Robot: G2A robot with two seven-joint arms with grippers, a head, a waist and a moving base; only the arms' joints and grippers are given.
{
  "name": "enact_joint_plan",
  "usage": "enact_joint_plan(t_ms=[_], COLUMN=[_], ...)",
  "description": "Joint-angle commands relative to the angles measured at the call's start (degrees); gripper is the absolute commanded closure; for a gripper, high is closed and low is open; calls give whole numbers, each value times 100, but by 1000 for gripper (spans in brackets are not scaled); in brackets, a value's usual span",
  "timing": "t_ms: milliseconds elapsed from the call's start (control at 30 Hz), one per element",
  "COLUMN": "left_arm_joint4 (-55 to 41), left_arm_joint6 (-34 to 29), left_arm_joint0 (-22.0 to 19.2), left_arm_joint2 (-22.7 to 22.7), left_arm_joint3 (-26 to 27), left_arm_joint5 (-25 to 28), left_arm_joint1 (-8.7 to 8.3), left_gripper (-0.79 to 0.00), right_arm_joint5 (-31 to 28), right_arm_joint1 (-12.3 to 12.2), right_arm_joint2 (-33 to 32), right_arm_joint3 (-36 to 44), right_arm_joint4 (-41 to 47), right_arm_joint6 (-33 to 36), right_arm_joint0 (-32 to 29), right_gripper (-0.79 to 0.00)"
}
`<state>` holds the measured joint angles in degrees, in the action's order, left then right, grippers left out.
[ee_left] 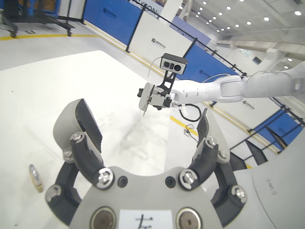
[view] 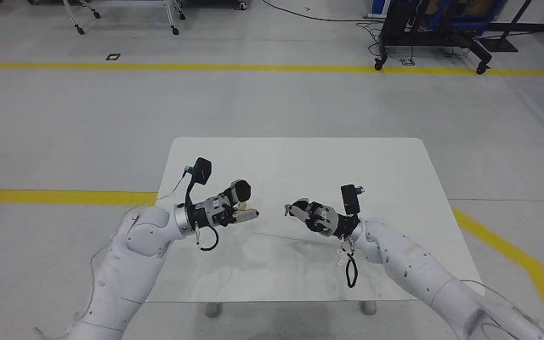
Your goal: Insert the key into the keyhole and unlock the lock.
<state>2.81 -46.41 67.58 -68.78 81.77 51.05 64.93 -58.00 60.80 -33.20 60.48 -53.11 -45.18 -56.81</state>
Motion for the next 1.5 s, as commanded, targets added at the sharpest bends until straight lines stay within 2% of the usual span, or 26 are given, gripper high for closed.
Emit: enact_joint_plan(t_ms=[0,133,300,433,467,500,633,700,733,900,1200,1367,1467], left_arm_joint4=[-666,-1287,-1492,-1231,-1213,-1225,-1361,-1395,-1415,-1422,-1533,-1691,-1747], left_arm_joint6=[-628,-1167,-1069,-831,-798,-758,-679,-647,-644,-597,-542,-515,-506], left_arm_joint0=[-335,-773,-1042,-1199,-1246,-1290,-1487,-1559,-1591,-1724,-1916,-1988,-2020], left_arm_joint2=[301,705,1129,1512,1595,1669,1917,2033,2090,2342,2644,2727,2777], left_arm_joint3=[-302,-740,-1107,-1269,-1320,-1370,-1570,-1635,-1670,-1773,-1930,-2025,-2056], left_arm_joint5=[-165,-486,-387,-149,-116,-76,2,35,38,84,140,167,175], left_arm_joint1=[8,37,48,24,12,2,-28,-37,-40,-44,-32,-34,-38], left_gripper=[-785,-785,-776,-773,-745,-659,-456,-434,-391,-363,-366,-289,-185], right_arm_joint5=[0,0,0,0,0,0,0,0,0,0,0,0,0], right_arm_joint1=[0,8,6,5,6,7,32,51,61,115,175,201,216], right_arm_joint2=[0,-36,-148,7,25,34,25,19,15,-15,-58,-86,-107], right_arm_joint3=[0,102,259,278,266,239,211,207,196,184,198,183,185], right_arm_joint4=[0,139,746,1451,1617,1765,2239,2417,2492,2782,3025,3123,3133], right_arm_joint6=[0,12,201,832,1000,1160,1627,1792,1870,2155,2570,2753,2827], right_arm_joint0=[0,-62,-216,-194,-169,-147,-86,-72,-64,-47,-51,-46,-47], right_gripper=[0,0,0,0,0,0,0,0,0,0,0,0,0])
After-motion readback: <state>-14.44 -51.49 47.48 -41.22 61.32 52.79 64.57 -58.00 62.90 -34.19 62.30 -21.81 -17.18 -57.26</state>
